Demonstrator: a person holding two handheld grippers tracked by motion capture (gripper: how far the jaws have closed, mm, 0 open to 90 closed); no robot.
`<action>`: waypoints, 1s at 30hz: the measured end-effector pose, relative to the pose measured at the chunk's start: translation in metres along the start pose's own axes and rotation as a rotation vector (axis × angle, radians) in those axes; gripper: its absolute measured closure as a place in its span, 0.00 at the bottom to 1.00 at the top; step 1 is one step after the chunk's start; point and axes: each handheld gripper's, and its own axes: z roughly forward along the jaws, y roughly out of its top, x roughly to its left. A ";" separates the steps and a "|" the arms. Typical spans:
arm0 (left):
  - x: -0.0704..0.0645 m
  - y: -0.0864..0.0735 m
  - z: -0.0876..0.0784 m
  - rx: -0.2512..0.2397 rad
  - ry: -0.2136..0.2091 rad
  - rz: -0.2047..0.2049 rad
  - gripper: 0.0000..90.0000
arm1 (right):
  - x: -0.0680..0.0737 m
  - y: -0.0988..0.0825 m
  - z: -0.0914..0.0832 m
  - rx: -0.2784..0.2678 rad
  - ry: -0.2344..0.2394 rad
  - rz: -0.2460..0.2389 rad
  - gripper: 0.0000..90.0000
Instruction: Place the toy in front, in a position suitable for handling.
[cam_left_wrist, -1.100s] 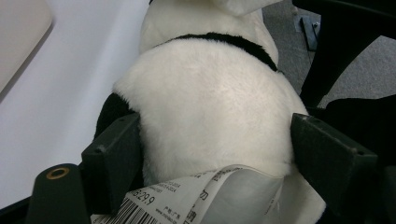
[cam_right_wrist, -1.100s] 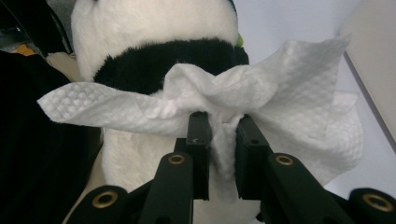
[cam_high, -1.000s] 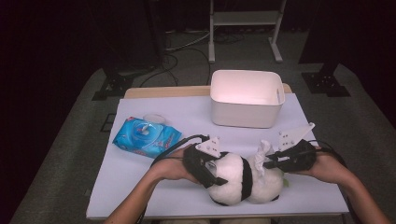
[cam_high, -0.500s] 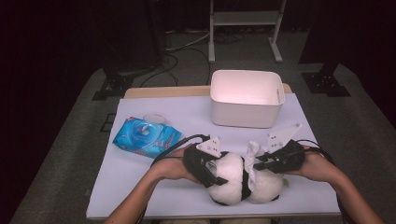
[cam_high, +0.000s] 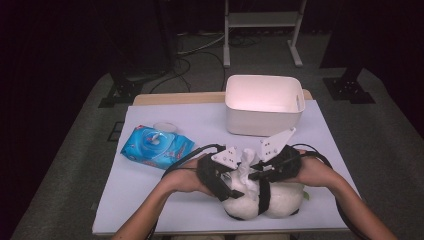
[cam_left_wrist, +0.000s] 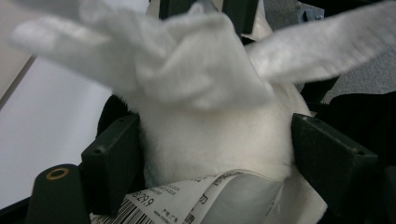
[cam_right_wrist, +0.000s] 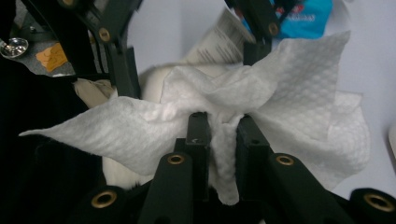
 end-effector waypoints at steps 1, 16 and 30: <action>0.000 -0.001 0.000 -0.001 -0.002 -0.003 0.21 | 0.001 0.003 0.002 -0.004 0.005 0.001 0.86; 0.004 -0.005 -0.003 -0.011 -0.003 -0.025 0.21 | 0.000 -0.028 -0.020 0.065 -0.054 0.057 0.86; 0.004 -0.007 -0.003 -0.011 -0.004 -0.027 0.21 | 0.004 -0.086 -0.062 0.074 -0.130 0.191 0.86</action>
